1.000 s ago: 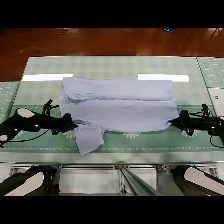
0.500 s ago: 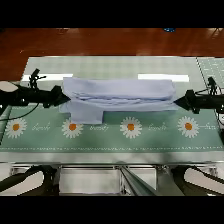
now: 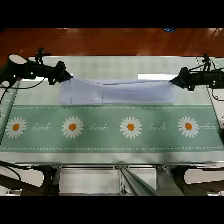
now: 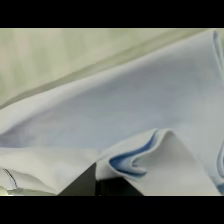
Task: Fold the shirts.
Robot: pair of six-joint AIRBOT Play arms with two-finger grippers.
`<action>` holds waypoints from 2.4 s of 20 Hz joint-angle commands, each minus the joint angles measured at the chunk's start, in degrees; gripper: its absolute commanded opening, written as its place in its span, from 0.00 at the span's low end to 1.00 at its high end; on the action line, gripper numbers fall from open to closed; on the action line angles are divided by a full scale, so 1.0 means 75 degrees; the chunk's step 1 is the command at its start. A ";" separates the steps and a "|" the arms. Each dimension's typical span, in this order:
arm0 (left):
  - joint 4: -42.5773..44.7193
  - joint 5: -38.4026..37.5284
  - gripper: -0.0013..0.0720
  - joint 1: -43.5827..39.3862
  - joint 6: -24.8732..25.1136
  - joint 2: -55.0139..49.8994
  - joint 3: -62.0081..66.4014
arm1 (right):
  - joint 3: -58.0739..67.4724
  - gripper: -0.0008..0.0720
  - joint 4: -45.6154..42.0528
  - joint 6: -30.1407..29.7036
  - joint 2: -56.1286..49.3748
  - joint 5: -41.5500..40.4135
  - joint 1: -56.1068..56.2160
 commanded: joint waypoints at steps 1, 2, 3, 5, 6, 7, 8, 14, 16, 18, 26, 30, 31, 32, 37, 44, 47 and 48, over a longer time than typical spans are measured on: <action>0.0000 -0.0178 0.04 -0.0047 -0.0242 -0.1247 0.1405 | 0.0874 0.05 -0.0003 0.0172 -0.0944 -0.0085 0.0181; 0.0000 -0.0280 0.04 -0.0058 -0.0233 -0.1451 0.1568 | 0.0982 0.05 0.0000 0.0216 -0.1131 -0.0152 0.0181; 0.0000 -0.0338 0.04 -0.0061 -0.0227 -0.1597 0.1638 | 0.1032 0.05 -0.0006 0.0230 -0.1268 -0.0254 0.0181; 0.0029 -0.0329 0.24 -0.0052 0.0064 -0.1719 0.1632 | 0.1046 0.30 -0.0003 0.0251 -0.1437 -0.0632 0.0181; 0.0079 -0.0341 0.65 -0.0032 0.0184 -0.1719 0.1632 | 0.1049 0.57 -0.0006 0.0254 -0.1448 -0.0813 0.0181; 0.0099 -0.0449 0.71 0.0067 0.0201 -0.1693 0.1684 | 0.1128 0.57 -0.0017 0.0245 -0.1437 -0.0839 0.0122; 0.0128 -0.0766 0.71 0.0236 0.0102 -0.1693 0.1912 | 0.1326 0.57 -0.0032 0.0248 -0.1428 -0.0621 -0.0015; 0.2527 -0.3171 0.71 0.1667 -0.0632 -0.0667 0.3028 | 0.1716 0.57 -0.1381 0.0793 -0.0691 0.0997 -0.1341; 0.3485 -0.2984 0.71 0.1731 -0.0562 0.0163 0.2649 | 0.1585 0.57 -0.2264 0.1037 -0.0615 0.1320 -0.1422; 0.3520 -0.2340 0.71 0.1580 -0.0251 0.1174 0.1585 | 0.1113 0.57 -0.2282 0.1055 -0.0618 0.1128 -0.1341; 0.2920 -0.0131 0.71 0.0038 0.0326 0.4159 -0.3232 | 0.0236 0.57 -0.0583 0.0699 -0.1463 -0.0134 -0.0568; 0.2827 0.0073 0.71 -0.0423 0.0262 0.3998 -0.3348 | 0.0358 0.55 0.0134 0.0344 -0.1897 -0.0207 -0.0128; 0.2766 0.0210 0.71 -0.0516 0.0262 0.3955 -0.3348 | 0.0478 0.50 0.0213 0.0248 -0.1941 -0.0172 0.0026; 0.2675 0.0332 0.71 -0.0615 0.0265 0.3905 -0.3346 | 0.0621 0.27 0.0181 0.0152 -0.1935 -0.0169 0.0207; 0.2567 0.0256 0.06 -0.0956 0.0265 0.3821 -0.3337 | 0.0976 0.05 -0.0804 0.0146 -0.0871 0.0478 0.0592; 0.1029 0.1134 0.04 -0.2830 0.0807 0.3156 -0.3083 | -0.1652 0.05 -0.2617 0.0332 0.4010 0.0886 0.0379; 0.1026 0.1343 0.04 -0.4170 0.0592 0.1842 -0.1853 | -0.2672 0.05 -0.2570 0.0595 0.6140 0.1332 0.0379; 0.1023 0.1314 0.04 -0.4561 0.0574 0.1387 -0.1338 | -0.2836 0.05 -0.2573 0.0761 0.6752 0.1565 0.0379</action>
